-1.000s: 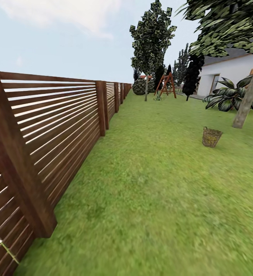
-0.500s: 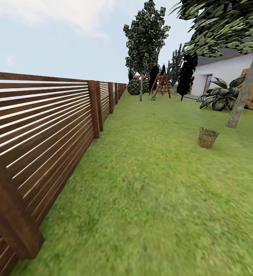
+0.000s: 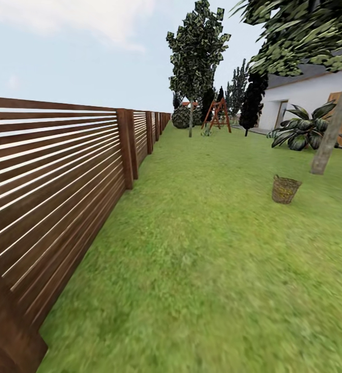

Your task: Take the three Easter eggs out of the wicker basket on the lawn in the garden, then place them on the lawn next to a single tree (choose any tree) so that all three eggs are next to the same tree and none are left in the basket.

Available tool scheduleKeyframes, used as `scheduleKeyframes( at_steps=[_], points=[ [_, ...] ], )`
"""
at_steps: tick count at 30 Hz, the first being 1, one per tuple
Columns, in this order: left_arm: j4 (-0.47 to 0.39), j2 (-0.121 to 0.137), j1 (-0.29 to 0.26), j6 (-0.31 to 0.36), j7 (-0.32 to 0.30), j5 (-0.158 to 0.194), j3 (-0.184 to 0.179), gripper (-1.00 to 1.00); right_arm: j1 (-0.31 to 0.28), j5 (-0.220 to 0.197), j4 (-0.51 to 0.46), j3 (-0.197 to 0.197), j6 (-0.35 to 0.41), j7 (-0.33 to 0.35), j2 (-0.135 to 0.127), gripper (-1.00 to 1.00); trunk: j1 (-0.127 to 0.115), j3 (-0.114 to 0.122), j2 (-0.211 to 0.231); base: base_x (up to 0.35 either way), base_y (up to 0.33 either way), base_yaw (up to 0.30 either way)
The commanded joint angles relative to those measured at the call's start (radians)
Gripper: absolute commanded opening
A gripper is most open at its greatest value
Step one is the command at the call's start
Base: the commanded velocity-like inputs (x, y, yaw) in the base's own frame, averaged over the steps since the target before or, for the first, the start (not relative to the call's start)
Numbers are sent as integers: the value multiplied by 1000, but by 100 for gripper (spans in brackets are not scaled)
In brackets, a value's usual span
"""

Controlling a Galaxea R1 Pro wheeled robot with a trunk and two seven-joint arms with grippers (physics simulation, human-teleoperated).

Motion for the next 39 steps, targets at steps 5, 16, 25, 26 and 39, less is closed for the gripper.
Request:
scheduleKeyframes(
  at_steps=[5,16,25,26,39],
  points=[
    [1,0,-1,-4,-1,1,1,100,1,8,-2,-3,-4,1,1,100,1,-1,0,337,0,-65],
    [1,0,-1,-4,1,1,1,100,1,8,-16,-4,-9,1,0,100,1,-1,0,337,0,-236],
    [1,0,-1,-4,1,1,1,100,1,8,-17,-5,-67,1,-1,100,1,1,0,334,89,-161],
    [1,0,-1,-4,1,1,1,100,1,8,-17,-5,-74,1,-1,100,1,1,0,330,129,-33],
    [1,0,-1,-18,1,1,1,100,1,7,-14,-7,-86,0,0,100,1,1,0,329,92,-131]
  ],
)
